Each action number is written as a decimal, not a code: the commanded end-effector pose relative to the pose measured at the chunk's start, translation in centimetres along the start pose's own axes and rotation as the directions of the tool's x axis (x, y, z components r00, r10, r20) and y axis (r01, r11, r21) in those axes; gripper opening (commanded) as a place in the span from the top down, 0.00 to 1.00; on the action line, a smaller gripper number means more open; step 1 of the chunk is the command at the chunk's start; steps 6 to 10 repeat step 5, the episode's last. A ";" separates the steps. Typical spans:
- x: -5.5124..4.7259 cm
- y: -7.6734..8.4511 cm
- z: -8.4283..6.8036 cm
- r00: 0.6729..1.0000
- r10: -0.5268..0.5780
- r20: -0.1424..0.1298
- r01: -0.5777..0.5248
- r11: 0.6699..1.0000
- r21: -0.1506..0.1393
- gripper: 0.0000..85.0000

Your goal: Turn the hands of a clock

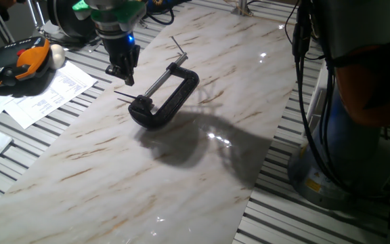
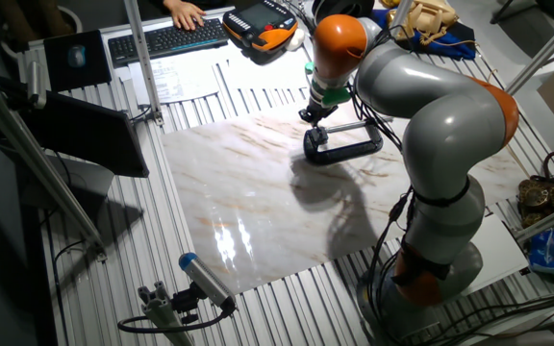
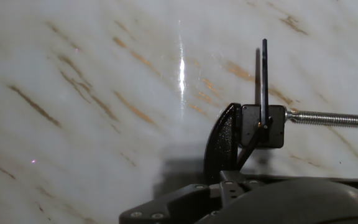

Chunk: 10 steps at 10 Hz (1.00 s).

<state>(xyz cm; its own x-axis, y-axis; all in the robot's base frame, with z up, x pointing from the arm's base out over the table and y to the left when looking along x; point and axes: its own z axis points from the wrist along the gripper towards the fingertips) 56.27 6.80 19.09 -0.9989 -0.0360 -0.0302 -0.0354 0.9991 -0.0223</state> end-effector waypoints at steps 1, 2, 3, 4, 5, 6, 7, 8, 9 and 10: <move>0.0 -0.1 0.0 1.000 0.000 0.000 0.000 1.000 0.002 1.00; 0.0 -0.1 -0.1 1.000 0.001 0.000 -0.001 1.000 0.008 1.00; 0.0 -0.2 -0.1 1.000 0.002 0.000 -0.002 1.000 0.009 1.00; 0.0 -0.3 -0.1 1.000 0.002 0.000 -0.002 1.000 0.011 1.00; 0.0 -0.4 -0.2 1.000 0.002 0.000 -0.002 1.000 0.011 1.00; 0.0 -0.4 -0.2 1.000 0.002 0.000 -0.002 1.000 0.011 1.00; 0.0 -0.4 -0.2 1.000 0.002 0.000 -0.002 1.000 0.011 1.00; 0.0 -0.4 -0.2 1.000 0.002 0.000 -0.002 1.000 0.011 1.00; 0.0 -0.4 -0.2 1.000 0.002 0.000 -0.002 1.000 0.011 1.00; 0.0 -0.4 -0.2 1.000 0.002 0.000 -0.002 1.000 0.011 1.00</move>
